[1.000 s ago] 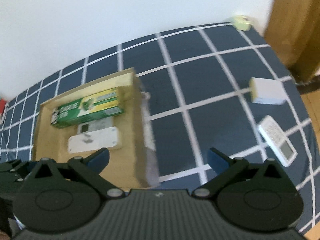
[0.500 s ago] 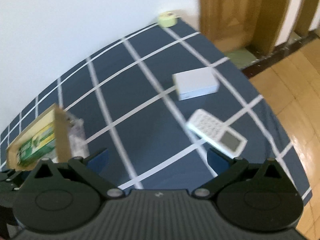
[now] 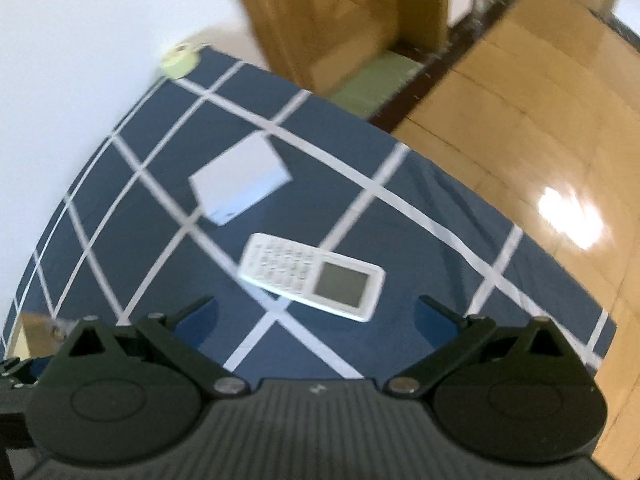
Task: Organize objects
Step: 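Move the right tool down toward the white cordless phone handset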
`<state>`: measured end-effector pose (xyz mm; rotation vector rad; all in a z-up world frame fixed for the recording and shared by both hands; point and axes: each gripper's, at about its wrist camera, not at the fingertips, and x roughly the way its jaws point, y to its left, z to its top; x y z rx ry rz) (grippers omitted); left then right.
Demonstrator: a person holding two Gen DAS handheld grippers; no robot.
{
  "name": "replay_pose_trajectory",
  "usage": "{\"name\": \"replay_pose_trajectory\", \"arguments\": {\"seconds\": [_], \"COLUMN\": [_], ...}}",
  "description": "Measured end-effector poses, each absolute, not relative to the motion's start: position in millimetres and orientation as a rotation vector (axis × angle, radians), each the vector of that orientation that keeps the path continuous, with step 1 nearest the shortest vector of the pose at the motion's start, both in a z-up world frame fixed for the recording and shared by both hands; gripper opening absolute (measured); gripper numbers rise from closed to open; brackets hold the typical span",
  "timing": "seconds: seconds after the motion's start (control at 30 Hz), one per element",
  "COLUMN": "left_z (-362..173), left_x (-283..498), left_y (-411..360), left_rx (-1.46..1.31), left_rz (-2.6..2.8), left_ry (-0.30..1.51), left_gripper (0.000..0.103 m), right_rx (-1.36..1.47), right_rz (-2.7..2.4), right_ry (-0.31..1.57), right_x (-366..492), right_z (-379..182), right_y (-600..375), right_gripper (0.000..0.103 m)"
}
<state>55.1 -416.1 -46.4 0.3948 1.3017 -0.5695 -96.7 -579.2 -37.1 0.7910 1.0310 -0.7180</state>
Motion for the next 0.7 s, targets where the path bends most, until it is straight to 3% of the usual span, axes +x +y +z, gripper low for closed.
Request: {"name": "replay_pose_trajectory", "arguments": {"seconds": [0.7], "left_z": [-113.9], "left_x": [85.8], "left_y": [-514.3], "left_rx": [0.651], "left_rz": [-0.830], "left_ry": [1.352], "left_gripper": [0.103], "right_rx": [1.059], "right_rz": [-0.842], "right_ry": [1.041], "right_x": [-91.4], "right_z": [-115.7], "right_y": [-621.9], "right_gripper": [0.103]}}
